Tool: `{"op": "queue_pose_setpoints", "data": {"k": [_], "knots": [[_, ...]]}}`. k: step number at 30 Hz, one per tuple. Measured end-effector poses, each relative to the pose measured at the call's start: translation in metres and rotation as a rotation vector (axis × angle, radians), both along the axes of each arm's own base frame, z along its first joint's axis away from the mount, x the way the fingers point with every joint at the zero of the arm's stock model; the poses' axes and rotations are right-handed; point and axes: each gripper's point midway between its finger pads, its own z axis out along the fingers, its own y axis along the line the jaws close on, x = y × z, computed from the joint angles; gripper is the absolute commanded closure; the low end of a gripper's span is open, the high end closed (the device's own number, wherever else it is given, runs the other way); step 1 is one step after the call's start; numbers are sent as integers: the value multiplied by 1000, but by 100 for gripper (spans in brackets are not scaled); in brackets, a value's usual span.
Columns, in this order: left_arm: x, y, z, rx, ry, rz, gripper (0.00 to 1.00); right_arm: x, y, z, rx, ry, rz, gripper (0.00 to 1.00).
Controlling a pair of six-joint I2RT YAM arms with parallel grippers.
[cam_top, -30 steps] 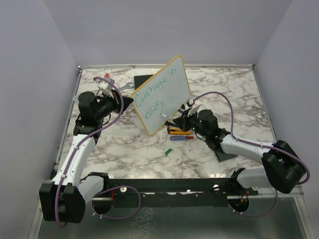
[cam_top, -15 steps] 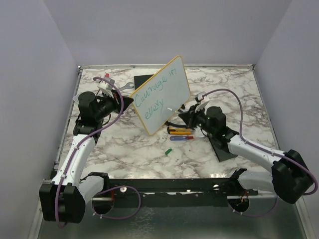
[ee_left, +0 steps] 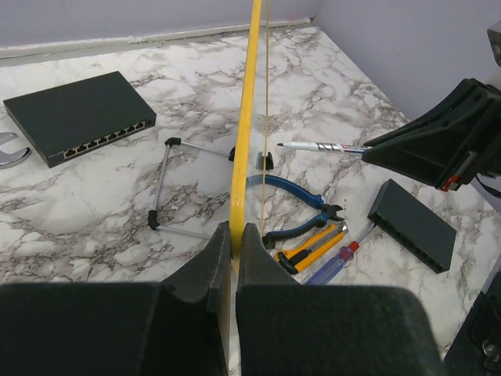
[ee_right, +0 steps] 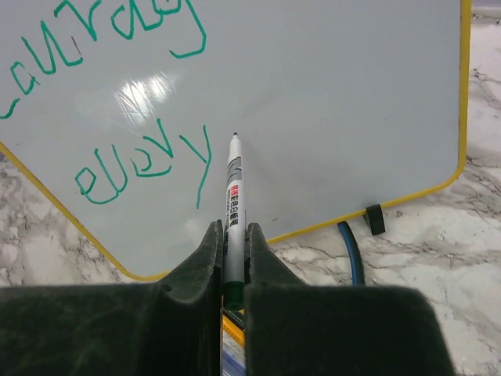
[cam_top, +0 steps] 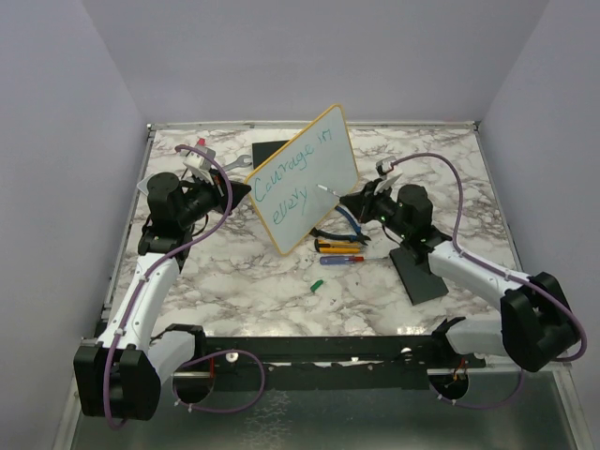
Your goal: Write a sentence on the whiteboard
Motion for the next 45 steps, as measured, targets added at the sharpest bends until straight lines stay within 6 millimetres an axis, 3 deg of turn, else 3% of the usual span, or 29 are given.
{"op": "queue_pose_setpoints", "data": {"k": [8, 20, 45], "knots": [[0, 0, 0, 0, 0, 0, 100, 16, 4, 14, 18, -33, -6, 99], [0, 0, 0, 0, 0, -2, 100, 28, 5, 13, 17, -35, -21, 99], [0, 0, 0, 0, 0, -2, 100, 25, 9, 4, 13, -29, 13, 99]]}}
